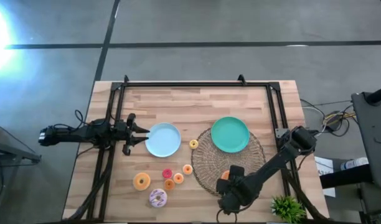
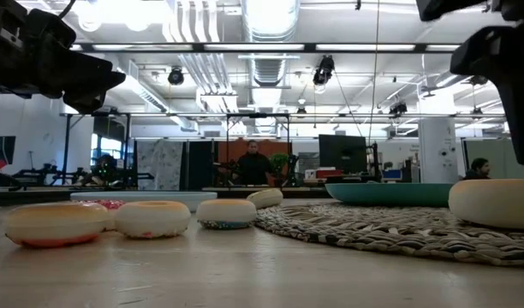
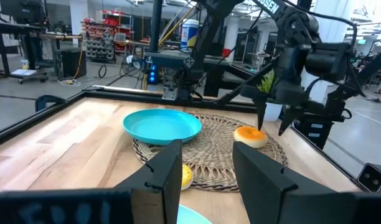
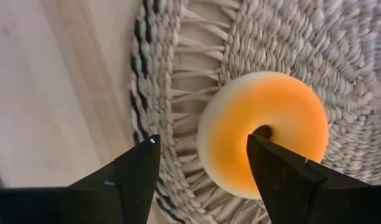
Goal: Pick & Place donuts
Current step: Put the black doughnut on the green plate
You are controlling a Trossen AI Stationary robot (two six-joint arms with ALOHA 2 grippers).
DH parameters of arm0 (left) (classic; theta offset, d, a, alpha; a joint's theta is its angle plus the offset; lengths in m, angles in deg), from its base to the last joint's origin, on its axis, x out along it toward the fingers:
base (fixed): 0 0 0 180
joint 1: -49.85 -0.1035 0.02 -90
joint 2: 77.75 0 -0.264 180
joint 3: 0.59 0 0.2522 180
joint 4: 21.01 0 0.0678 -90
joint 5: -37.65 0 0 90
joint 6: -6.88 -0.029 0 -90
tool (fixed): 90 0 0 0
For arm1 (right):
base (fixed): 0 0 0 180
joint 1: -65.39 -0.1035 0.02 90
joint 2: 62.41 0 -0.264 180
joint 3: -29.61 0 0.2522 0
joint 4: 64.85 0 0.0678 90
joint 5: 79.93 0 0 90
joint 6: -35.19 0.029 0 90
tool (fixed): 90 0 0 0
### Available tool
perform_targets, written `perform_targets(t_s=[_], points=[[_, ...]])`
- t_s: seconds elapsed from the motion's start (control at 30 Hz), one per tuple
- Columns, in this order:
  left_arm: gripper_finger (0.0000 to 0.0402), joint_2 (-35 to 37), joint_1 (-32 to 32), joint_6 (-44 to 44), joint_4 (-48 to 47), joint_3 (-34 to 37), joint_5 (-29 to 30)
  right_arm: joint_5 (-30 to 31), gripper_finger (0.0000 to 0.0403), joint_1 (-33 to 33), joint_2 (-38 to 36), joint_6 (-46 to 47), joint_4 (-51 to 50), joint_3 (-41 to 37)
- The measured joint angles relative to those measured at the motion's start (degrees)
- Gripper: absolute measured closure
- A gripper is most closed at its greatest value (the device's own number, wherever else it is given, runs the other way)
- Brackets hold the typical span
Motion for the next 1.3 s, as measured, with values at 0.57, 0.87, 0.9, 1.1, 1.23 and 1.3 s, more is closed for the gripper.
perform_targets(t_s=[0.57,0.87,0.9,1.1,1.23,1.3], points=[[0.0284,0.0,0.0,0.0,0.0,0.0,0.0,0.7,0.0301,2.1,1.4,13.2,0.0,-0.6],[0.0284,0.0,0.0,0.0,0.2,0.0,0.0,4.4,0.0391,3.0,-3.0,28.9,-1.5,-0.6],[0.0284,0.0,0.0,0.0,0.2,0.0,0.0,5.9,0.0393,3.0,-4.5,31.2,-2.1,-0.6],[0.0284,0.0,0.0,0.0,0.5,0.0,-0.1,24.5,0.0394,3.5,-17.4,52.1,-2.6,-6.1],[0.0284,0.0,0.0,0.0,0.8,0.0,-0.1,36.6,0.0394,4.7,-27.1,68.5,4.1,-19.0],[0.0284,0.0,0.0,0.0,1.5,0.0,0.0,37.5,0.0394,6.4,-31.1,69.9,13.7,-26.7]])
